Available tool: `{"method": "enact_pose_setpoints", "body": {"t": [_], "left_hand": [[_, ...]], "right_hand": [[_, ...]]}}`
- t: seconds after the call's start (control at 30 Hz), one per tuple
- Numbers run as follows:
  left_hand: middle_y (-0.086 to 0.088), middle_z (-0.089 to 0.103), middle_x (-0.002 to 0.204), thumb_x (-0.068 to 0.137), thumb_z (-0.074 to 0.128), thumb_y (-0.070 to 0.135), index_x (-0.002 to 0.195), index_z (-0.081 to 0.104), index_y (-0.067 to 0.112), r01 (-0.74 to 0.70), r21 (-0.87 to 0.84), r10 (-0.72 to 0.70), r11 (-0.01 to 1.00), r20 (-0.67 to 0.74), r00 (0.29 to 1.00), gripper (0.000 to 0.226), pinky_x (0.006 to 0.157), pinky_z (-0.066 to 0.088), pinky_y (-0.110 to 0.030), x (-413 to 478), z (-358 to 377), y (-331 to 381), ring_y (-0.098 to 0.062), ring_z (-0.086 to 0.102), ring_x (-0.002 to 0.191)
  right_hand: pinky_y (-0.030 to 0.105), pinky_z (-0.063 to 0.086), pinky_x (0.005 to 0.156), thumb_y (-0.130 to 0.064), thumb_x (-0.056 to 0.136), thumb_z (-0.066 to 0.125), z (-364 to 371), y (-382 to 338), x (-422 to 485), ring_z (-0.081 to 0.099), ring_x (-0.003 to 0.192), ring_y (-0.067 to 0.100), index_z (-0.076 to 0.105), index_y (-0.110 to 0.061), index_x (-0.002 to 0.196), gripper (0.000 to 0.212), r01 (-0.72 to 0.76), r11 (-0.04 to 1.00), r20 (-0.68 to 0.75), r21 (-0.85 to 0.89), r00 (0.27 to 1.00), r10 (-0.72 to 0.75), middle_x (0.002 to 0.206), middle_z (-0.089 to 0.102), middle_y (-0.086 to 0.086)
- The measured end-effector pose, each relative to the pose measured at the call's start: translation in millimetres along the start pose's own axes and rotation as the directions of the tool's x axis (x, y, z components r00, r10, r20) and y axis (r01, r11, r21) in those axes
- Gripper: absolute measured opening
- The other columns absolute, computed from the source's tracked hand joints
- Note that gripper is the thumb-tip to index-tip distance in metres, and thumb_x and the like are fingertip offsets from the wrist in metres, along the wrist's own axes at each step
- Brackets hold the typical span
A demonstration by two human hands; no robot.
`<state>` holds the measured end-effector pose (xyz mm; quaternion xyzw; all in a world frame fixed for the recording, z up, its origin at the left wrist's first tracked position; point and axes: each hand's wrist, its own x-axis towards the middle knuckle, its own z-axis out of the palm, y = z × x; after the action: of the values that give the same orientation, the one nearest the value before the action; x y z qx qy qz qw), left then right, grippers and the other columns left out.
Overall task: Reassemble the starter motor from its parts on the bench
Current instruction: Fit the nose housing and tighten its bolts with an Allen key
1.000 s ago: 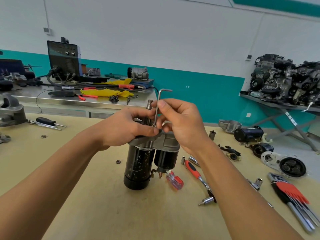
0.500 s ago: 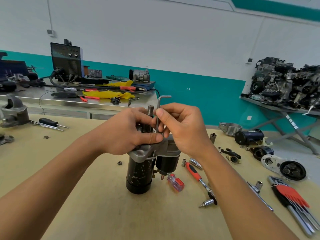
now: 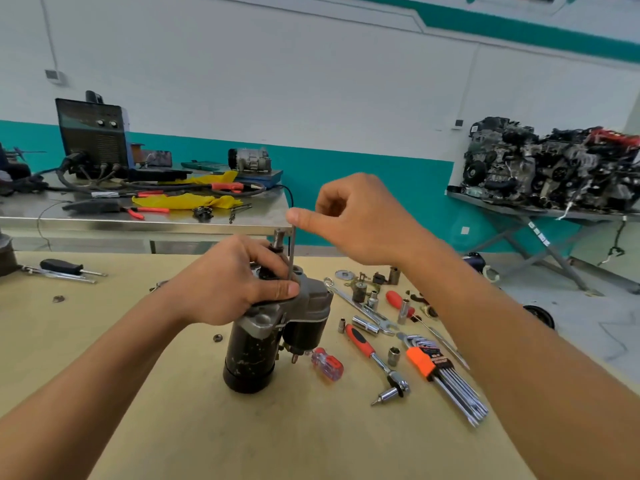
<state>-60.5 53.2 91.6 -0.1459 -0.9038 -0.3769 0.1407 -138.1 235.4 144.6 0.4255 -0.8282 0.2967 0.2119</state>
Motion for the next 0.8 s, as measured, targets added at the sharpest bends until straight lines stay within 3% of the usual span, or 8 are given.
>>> {"method": "enact_pose_setpoints", "body": {"t": [0.1,0.2,0.33,0.43,0.57,0.7,0.8], "left_hand": [[0.014,0.070,0.089,0.083,0.078,0.023,0.076,0.081,0.025,0.019,-0.005,-0.019,1.000,-0.013,1.000,0.007,0.072,0.052,-0.018,-1,0,-1,-0.006,0.066,0.086],[0.015,0.067,0.085,0.082,0.079,0.020,0.072,0.080,0.024,0.023,-0.017,-0.024,1.000,-0.038,0.999,0.011,0.065,0.049,-0.014,-2,-1,-3,-0.007,0.065,0.081],[0.011,0.070,0.080,0.081,0.080,0.018,0.070,0.080,0.022,0.056,-0.076,-0.061,0.996,-0.061,0.996,0.012,0.063,0.049,-0.015,-2,1,-3,-0.008,0.064,0.076],[0.009,0.073,0.080,0.081,0.080,0.015,0.069,0.080,0.024,0.074,-0.125,-0.082,0.989,-0.060,0.995,0.015,0.065,0.052,-0.019,-3,2,-3,-0.009,0.067,0.077],[0.011,0.074,0.081,0.082,0.080,0.017,0.073,0.080,0.026,0.098,-0.141,-0.107,0.985,-0.052,0.993,0.012,0.065,0.053,-0.021,-4,2,-2,-0.009,0.069,0.078],[0.016,0.073,0.082,0.082,0.079,0.020,0.079,0.079,0.026,0.118,-0.109,-0.124,0.987,-0.053,0.991,0.007,0.060,0.049,-0.011,-3,2,-1,-0.003,0.068,0.081],[0.015,0.074,0.080,0.082,0.079,0.018,0.078,0.080,0.026,0.129,-0.124,-0.137,0.984,-0.058,0.989,0.008,0.058,0.049,-0.010,-3,3,0,-0.004,0.068,0.079]], "right_hand": [[0.031,0.037,0.055,-0.057,0.093,0.056,-12,-6,8,0.042,0.054,0.007,0.058,-0.017,0.069,0.046,0.118,0.973,0.147,-0.198,0.985,-0.089,0.060,0.049,-0.007],[0.030,0.033,0.055,-0.060,0.095,0.048,-16,-7,10,0.043,0.058,0.006,0.058,-0.020,0.079,0.044,0.193,0.926,0.238,-0.323,0.964,-0.118,0.064,0.050,-0.009],[0.029,0.030,0.053,-0.057,0.099,0.042,-10,-6,7,0.045,0.058,0.005,0.060,-0.021,0.085,0.043,0.236,0.906,0.286,-0.352,0.949,-0.136,0.065,0.051,-0.009],[0.029,0.028,0.053,-0.056,0.099,0.043,-7,-6,4,0.043,0.056,0.005,0.059,-0.020,0.082,0.043,0.217,0.923,0.253,-0.319,0.958,-0.138,0.063,0.050,-0.009],[0.030,0.030,0.053,-0.054,0.099,0.046,-3,-8,-2,0.039,0.050,0.007,0.047,-0.026,0.062,0.047,0.133,0.950,0.159,-0.282,0.983,-0.091,0.054,0.043,-0.008],[0.030,0.034,0.050,-0.045,0.097,0.055,3,-16,-6,0.033,0.041,0.011,0.040,-0.018,0.045,0.060,-0.013,0.967,-0.003,-0.255,1.000,0.012,0.042,0.033,-0.006],[0.035,0.042,0.052,-0.032,0.093,0.056,9,-28,-8,0.034,0.043,0.014,0.039,-0.018,0.045,0.053,-0.097,0.967,-0.068,-0.235,0.994,0.083,0.043,0.034,-0.004]]}}
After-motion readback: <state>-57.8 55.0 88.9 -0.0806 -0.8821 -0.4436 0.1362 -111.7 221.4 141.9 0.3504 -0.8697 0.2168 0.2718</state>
